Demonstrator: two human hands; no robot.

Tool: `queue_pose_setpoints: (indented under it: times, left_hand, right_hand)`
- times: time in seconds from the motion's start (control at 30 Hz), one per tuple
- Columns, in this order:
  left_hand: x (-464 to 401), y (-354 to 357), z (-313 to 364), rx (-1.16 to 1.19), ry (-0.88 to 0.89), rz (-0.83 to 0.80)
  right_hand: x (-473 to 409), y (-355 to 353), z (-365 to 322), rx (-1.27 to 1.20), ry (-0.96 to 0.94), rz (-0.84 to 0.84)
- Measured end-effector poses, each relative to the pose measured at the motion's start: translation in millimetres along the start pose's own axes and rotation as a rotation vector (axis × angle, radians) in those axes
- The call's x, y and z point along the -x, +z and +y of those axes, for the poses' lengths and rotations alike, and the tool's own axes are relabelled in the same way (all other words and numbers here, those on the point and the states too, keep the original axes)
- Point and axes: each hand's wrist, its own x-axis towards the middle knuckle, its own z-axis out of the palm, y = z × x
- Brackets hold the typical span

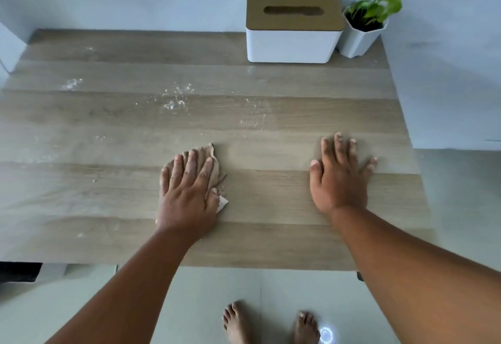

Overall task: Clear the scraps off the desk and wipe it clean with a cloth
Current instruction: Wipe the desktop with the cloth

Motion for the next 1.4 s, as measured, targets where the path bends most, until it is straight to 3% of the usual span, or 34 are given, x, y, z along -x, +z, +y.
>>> queue_pose_setpoints:
  times: [0.07,0.13,0.23,0.37,0.47,0.6,0.7,0.77,0.83,0.97,1.07,1.13,1.23,1.4]
  left_hand:
    - [-29.9,-0.9,18.7,0.005,-0.125,-0.019]
    - [-53.3,0.1,41.6,0.009,-0.135,-0.030]
    - [-67.0,3.8,77.9,-0.014,0.076,-0.043]
    - [-37.3,11.9,89.8,-0.024,0.533,-0.080]
    - [-20.6,12.1,50.7,0.007,0.640,-0.036]
    - [-39.6,0.7,26.0,0.023,0.337,0.019]
    - [-82.7,-5.6,48.5,0.032,-0.040,-0.006]
    - [-114.8,-5.8,70.1,0.052,-0.147,-0.038]
    - [-137.1,-5.8,91.7,0.040,-0.060,-0.062]
    - [-130.1,-2.5,120.5,-0.021,0.326,-0.119]
    - [-95.1,2.7,104.3,-0.056,0.622,-0.119]
    - [-76.2,4.6,77.4,-0.035,0.725,-0.069]
    - [-70.3,-0.3,47.1,-0.001,0.636,-0.017]
    - [-123.0,-8.3,57.0,0.033,0.075,-0.006]
  right_hand:
    - [-1.0,1.2,0.2,0.007,-0.001,0.007]
    - [-1.8,2.4,0.7,0.011,-0.003,0.010]
    - [-2.8,3.5,2.1,0.008,-0.001,0.006]
    - [-2.7,1.4,1.8,0.000,-0.005,-0.006]
    - [-2.6,-0.4,2.4,-0.005,-0.004,-0.018]
    - [-2.8,-1.0,2.9,-0.008,-0.002,-0.022]
    - [-2.4,0.0,2.4,-0.018,-0.004,-0.014]
    - [-3.0,1.7,3.2,-0.027,-0.005,-0.008]
    - [-3.8,3.4,4.3,-0.018,-0.003,-0.015]
    - [-3.2,4.7,4.5,-0.026,0.003,-0.010]
    - [-2.1,1.4,3.0,-0.024,0.001,0.002]
    - [-1.8,0.0,2.7,-0.027,0.000,-0.008]
    - [-1.7,-0.5,3.2,-0.035,0.000,-0.012]
    - [-2.5,0.7,3.0,-0.037,-0.006,-0.012]
